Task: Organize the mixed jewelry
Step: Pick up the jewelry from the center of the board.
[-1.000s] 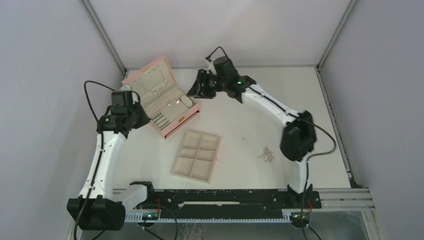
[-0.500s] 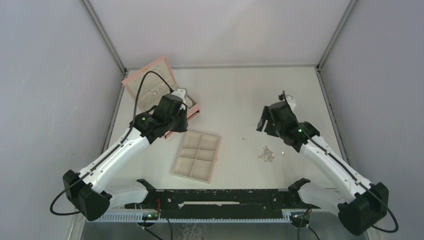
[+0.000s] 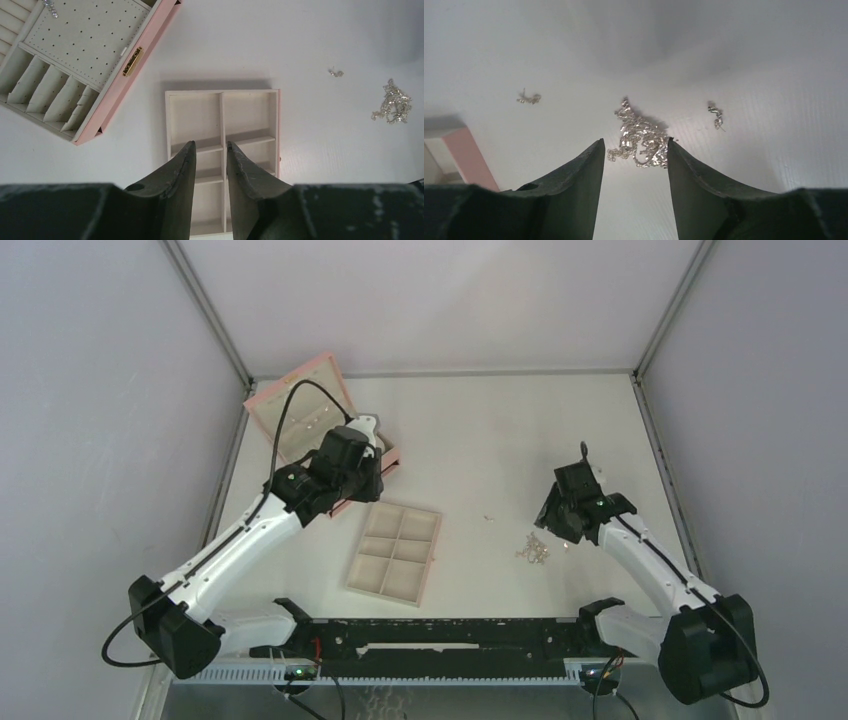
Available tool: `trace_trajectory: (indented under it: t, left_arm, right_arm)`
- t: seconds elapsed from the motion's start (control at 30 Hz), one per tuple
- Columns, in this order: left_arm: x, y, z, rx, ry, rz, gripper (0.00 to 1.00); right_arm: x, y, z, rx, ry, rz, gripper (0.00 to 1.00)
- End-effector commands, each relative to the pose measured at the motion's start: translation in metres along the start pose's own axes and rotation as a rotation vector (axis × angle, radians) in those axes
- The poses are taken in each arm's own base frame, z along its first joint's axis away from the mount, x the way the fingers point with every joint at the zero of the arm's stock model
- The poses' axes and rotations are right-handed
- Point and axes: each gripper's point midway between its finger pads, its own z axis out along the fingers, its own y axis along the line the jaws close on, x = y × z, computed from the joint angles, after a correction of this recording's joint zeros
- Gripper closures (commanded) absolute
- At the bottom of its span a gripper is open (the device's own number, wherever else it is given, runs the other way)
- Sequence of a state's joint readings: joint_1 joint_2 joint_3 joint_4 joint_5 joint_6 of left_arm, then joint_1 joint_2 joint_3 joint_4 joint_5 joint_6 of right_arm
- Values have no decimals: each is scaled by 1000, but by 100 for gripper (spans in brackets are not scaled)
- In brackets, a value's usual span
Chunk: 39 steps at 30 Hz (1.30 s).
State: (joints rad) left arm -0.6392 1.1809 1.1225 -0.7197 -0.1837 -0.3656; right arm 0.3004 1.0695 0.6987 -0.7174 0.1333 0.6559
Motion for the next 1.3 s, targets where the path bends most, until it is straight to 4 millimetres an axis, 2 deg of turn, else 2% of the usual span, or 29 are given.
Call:
trace_trajectory:
  t: [0.0,0.13,0.4,0.83,1.27]
  left_arm:
    - [-20,-10,-6,42,-56,-6,65]
    - [-15,-10,-3,43,-38,-6,65]
    - [-10,-8,1,29,-19,10,65]
    - [-8,-4,3,8,-10,17,65]
    - [-8,-3,5,-1,-4,24,65]
  right_arm:
    - [-3,-15,8,24,17,48,45]
    - [-3,-33,16,43,40,113,46]
    - [3,-53,25,108,82,218,50]
    - [17,-65,39,177,136,250,52]
    - [13,-68,39,187,112,255,73]
